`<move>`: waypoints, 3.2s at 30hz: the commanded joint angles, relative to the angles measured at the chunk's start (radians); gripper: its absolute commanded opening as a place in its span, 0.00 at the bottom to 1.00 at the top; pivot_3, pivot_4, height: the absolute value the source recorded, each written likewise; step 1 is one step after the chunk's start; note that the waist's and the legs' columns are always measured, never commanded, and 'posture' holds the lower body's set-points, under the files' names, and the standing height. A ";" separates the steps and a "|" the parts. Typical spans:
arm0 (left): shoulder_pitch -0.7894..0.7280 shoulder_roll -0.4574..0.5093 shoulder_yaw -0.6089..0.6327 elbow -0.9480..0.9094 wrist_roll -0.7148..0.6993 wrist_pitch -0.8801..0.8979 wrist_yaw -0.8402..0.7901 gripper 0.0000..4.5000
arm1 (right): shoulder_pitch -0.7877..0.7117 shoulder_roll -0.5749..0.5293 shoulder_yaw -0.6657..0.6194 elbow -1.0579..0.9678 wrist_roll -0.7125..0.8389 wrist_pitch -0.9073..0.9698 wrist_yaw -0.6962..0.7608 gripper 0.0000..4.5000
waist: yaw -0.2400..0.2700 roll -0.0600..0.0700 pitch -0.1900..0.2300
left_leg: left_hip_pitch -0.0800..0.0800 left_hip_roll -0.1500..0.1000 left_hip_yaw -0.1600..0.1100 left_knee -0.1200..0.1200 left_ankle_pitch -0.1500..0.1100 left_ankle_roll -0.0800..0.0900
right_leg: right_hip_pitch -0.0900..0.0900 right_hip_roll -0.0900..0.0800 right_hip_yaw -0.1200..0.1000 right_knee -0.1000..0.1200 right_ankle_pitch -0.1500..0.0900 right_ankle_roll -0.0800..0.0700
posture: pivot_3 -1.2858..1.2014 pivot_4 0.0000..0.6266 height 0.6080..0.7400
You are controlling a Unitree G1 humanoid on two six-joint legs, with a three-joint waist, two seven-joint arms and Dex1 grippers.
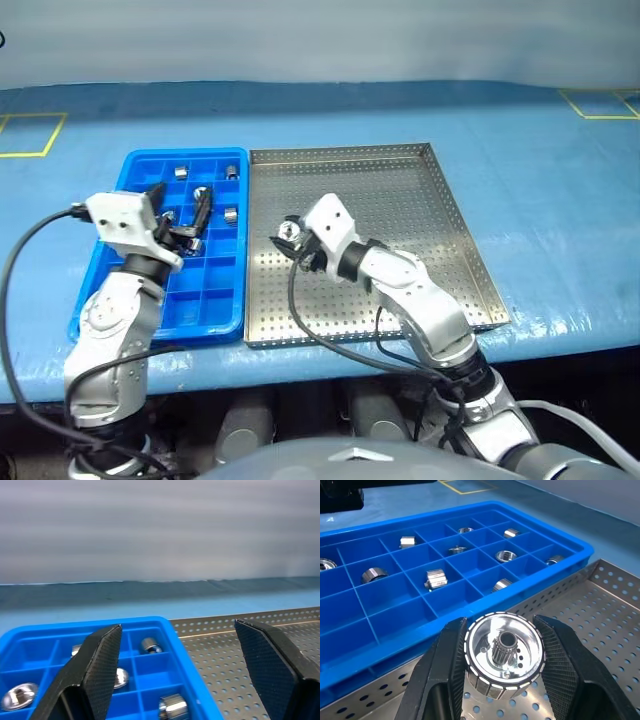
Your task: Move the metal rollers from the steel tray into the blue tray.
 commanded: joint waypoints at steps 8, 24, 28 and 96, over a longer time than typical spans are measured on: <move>0.068 0.017 0.027 -0.087 -0.018 0.008 -0.004 0.88 | -0.085 0.086 0.091 0.126 -0.003 -0.117 0.050 0.39 | 0.023 0.000 0.000 | 0.000 0.001 -0.001 0.000 0.001 -0.001 | 0.000 0.000 -0.002 0.000 0.000 -0.002 | 0.52 0.24 1.00; 0.335 0.195 0.164 -0.199 -0.145 0.114 -0.182 0.88 | -0.141 0.176 0.113 0.347 -0.033 -0.256 0.086 0.39 | 0.022 -0.001 0.000 | 0.000 0.003 -0.001 -0.002 0.001 -0.003 | -0.001 0.001 -0.005 0.001 -0.002 -0.006 | 0.53 0.24 1.00; 0.448 0.216 0.275 -0.238 -0.192 0.113 -0.222 0.88 | -0.151 0.186 0.107 0.402 -0.040 -0.280 0.094 0.39 | 0.028 -0.001 0.000 | 0.001 0.003 -0.002 -0.002 0.001 -0.004 | -0.001 0.001 -0.006 0.001 -0.005 -0.012 | 0.54 0.24 1.00; 0.087 0.159 -0.296 -0.035 -0.106 0.081 -0.272 0.88 | 0.179 -1.041 -0.023 -0.109 -0.437 -0.437 0.593 0.79 | -0.025 -0.001 0.000 | 0.002 0.003 0.006 0.001 -0.001 0.000 | 0.000 0.002 0.001 0.000 -0.006 -0.006 | 0.46 0.24 1.00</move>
